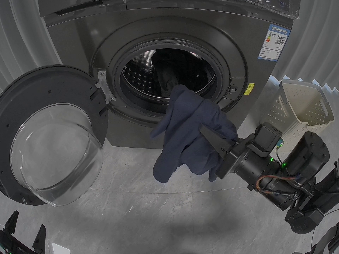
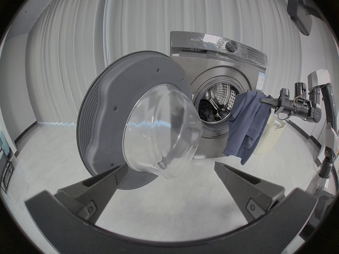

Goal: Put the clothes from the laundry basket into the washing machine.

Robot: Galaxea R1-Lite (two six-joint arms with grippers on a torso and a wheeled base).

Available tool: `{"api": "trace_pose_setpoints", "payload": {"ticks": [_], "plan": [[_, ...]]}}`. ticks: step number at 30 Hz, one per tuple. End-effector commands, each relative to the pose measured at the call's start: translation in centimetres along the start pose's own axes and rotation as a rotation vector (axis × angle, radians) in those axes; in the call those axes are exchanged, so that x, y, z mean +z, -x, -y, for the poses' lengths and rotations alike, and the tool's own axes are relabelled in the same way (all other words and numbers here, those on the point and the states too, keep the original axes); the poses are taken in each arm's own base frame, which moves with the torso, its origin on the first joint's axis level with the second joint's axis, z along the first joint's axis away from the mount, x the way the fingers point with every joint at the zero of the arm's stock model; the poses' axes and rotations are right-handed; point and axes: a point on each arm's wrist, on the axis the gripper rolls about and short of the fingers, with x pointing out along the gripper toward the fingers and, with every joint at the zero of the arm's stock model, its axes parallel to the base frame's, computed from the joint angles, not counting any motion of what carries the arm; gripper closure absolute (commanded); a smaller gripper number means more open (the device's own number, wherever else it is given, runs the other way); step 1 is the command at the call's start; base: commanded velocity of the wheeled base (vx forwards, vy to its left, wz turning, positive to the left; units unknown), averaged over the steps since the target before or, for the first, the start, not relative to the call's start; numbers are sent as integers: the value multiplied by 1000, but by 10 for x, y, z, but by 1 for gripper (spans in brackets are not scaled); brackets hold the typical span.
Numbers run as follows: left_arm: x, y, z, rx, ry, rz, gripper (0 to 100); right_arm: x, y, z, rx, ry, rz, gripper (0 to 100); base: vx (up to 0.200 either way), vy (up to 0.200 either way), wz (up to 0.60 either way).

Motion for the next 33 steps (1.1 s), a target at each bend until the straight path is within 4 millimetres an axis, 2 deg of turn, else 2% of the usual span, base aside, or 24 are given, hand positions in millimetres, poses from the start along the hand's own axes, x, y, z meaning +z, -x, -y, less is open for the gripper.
{"api": "trace_pose_setpoints", "payload": {"ticks": [1, 2, 4, 5, 6, 7, 11, 12, 15, 16, 18, 20, 21, 25, 26, 27, 33], "plan": [[-2, 0, 0, 5, -7, 21, 0, -6, -12, -1, -19, -5, 8, 100, 0, 0, 0], [15, 5, 0, -2, 15, 111, 0, -5, -13, -2, -18, -7, 14, 100, 0, 0, 0], [64, 21, 2, -57, 24, 294, 0, -2, -17, -4, -9, -12, 33, 100, 0, 0, 0], [77, 20, 3, -120, 22, 280, 0, 1, -20, -5, -6, -13, 48, 100, 0, 0, 0], [77, 20, 3, -120, 22, 280, 0, 1, -20, -5, -6, -13, 48, 100, 0, 0, 0], [79, 10, 5, -243, 11, 181, 0, 5, -26, -7, 2, -20, 74, 100, 0, 0, 0], [70, -25, 10, -472, 19, -66, 0, 7, -40, -8, 15, -27, 110, 100, 0, 0, 0], [72, -30, 11, -495, 12, -77, 0, 8, -42, -9, 18, -29, 116, 100, 0, 0, 0], [80, -64, 12, -563, -6, -132, 0, 9, -44, -9, 23, -36, 124, 100, 0, 0, 0], [81, -67, 13, -566, -5, -135, 0, 10, -44, -10, 26, -39, 127, 100, 0, 0, 0], [84, -95, 19, -646, -6, -159, 0, 12, -46, -10, 26, -52, 139, 100, 0, 0, 0], [85, -103, 23, -682, 1, -160, 0, 12, -45, -10, 23, -58, 137, 100, 0, 0, 0], [85, -117, 31, -735, -2, -171, 0, 11, -44, -10, 19, -67, 133, 100, 0, 0, 0], [83, -146, 47, -799, -6, -212, 0, 10, -42, -10, 14, -66, 125, 100, 0, 0, 0], [83, -146, 47, -799, -6, -212, 0, 10, -42, -10, 14, -66, 125, 100, 0, 0, 0], [81, -159, 54, -802, -4, -232, 0, 9, -40, -8, 9, -64, 118, 100, 0, 0, 0], [63, -195, 72, -821, -5, -267, 0, 9, -38, -5, -5, -62, 116, 100, 0, 0, 0]]}}
